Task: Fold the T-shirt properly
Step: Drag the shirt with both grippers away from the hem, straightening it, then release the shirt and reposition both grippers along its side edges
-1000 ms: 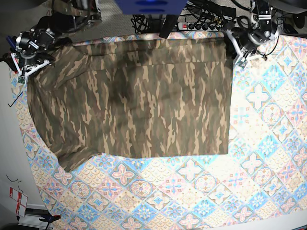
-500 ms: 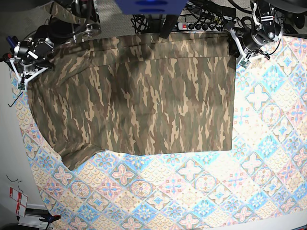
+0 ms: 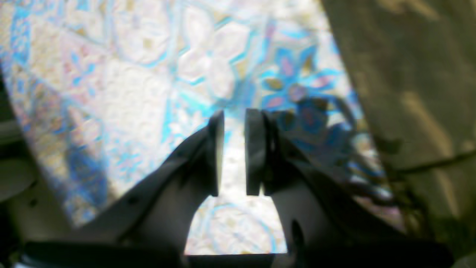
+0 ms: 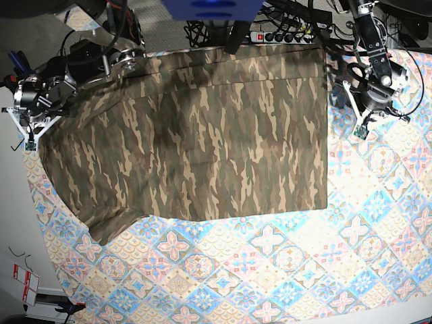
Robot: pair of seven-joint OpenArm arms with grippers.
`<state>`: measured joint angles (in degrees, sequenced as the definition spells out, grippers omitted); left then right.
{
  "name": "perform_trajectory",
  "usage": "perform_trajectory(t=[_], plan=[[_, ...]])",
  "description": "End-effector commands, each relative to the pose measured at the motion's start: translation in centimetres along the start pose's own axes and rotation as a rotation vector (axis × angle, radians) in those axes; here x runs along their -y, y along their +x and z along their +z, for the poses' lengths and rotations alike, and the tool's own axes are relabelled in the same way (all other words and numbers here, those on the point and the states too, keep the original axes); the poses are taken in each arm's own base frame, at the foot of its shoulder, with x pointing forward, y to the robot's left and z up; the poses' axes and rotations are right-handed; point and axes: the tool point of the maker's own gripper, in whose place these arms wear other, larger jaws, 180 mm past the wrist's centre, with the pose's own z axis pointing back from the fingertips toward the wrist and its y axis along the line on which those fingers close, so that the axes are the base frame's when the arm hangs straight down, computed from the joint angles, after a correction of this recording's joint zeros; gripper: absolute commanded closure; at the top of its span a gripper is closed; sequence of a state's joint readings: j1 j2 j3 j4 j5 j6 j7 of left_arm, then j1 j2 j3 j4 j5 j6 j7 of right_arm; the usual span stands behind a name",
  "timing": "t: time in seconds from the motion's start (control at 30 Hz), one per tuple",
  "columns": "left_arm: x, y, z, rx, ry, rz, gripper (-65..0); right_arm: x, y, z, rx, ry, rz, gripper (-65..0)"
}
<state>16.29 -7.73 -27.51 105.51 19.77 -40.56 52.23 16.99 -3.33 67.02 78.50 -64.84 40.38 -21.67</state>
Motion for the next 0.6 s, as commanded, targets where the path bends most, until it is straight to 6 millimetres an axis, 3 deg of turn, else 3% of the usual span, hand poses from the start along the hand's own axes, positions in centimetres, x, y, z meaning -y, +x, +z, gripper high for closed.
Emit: perform_trajectory(t=[0.0, 0.2, 0.37, 0.57], plan=[[-0.6, 2.1, 0.2, 0.056, 0.023, -0.003, -9.8, 1.2, 3.3, 0.4, 0.082, -0.032, -0.001, -4.9], [0.1, 4.2, -0.1, 0.045, 0.054, -0.065, -9.8, 2.4, 5.2, 1.2, 0.104, -0.07, 0.01, -4.9], [1.4, 5.1, -0.6, 0.044, 0.039, -0.122, -9.8, 3.0, 3.7, 1.2, 0.012, -0.105, 0.1, -4.9], [1.5, 5.9, -1.7, 0.039, 0.018, -0.119, -9.8, 1.8, 2.0, 0.2, -0.068, -0.076, 0.164, -5.0]])
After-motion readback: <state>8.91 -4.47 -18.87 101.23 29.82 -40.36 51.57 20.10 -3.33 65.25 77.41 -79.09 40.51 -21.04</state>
